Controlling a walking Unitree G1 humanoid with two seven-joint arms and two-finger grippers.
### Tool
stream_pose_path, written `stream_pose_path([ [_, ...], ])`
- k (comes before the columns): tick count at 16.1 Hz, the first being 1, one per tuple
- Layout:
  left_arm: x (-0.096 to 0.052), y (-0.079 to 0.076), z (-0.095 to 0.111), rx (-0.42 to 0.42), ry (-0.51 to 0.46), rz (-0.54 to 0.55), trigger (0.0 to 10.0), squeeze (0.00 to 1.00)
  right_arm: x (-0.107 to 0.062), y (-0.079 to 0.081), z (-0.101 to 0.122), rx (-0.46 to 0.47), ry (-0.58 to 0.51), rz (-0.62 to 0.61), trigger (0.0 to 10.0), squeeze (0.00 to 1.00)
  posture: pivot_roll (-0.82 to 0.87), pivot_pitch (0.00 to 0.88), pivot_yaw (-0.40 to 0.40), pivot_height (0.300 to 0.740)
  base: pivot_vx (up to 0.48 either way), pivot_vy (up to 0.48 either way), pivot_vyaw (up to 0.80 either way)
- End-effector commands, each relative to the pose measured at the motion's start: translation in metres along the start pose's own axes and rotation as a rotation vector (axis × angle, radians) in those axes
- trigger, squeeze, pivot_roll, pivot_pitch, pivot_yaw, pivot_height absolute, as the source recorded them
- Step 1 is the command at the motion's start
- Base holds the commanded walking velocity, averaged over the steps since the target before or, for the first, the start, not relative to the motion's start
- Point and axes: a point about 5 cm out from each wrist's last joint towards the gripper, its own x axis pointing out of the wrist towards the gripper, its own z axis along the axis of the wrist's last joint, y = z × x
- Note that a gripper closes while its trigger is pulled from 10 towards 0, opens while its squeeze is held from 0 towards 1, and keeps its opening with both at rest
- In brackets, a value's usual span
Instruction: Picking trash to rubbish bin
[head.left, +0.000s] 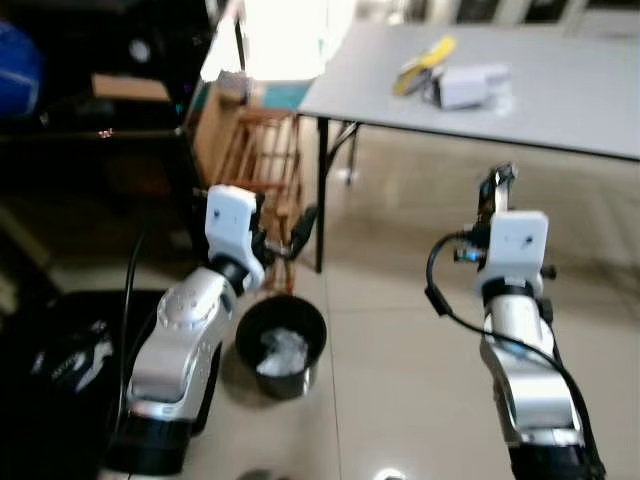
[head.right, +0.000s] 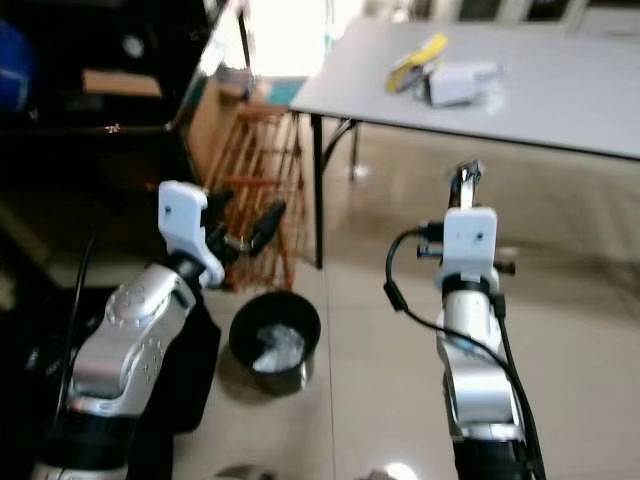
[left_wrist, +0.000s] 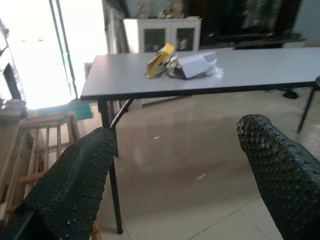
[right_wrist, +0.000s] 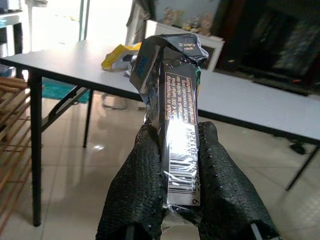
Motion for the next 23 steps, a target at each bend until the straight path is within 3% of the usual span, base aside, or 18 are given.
stream_pose_path([
  [1,-0.0029,0.0063,0.0006,0.028,0.01,0.022,10.0,0.0,0.0011,0.0032,0.0055,0.012,-0.019,0.004,10.0,0.0,0.03,0.068,0.01,0.74,0.0,0.48,0.0],
  [6,-0.0036,0.0067,0.0005,0.03,0.012,0.024,10.0,0.0,0.0002,0.0052,0.0049,0.016,-0.015,0.012,10.0,0.0,0.03,0.068,0.009,0.74,0.0,0.457,0.0],
  [10,-0.0026,-0.002,0.001,0.03,-0.004,-0.015,10.0,0.0,-0.0006,0.006,0.0047,0.013,-0.022,0.026,10.0,0.0,0.03,0.064,0.012,0.74,0.0,0.0,0.0],
  [16,-0.0047,-0.0009,0.0006,0.055,0.004,-0.025,10.0,0.0,-0.0011,0.0086,0.0034,0.014,-0.019,0.035,10.0,0.0,0.04,0.067,0.013,0.74,0.0,-0.292,0.74],
  [23,-0.0042,-0.0017,-0.0004,0.028,-0.007,-0.016,10.0,0.0,-0.0024,0.0097,0.0023,0.015,-0.013,0.038,10.0,0.0,0.03,0.069,0.015,0.74,0.0,-0.066,0.0],
])
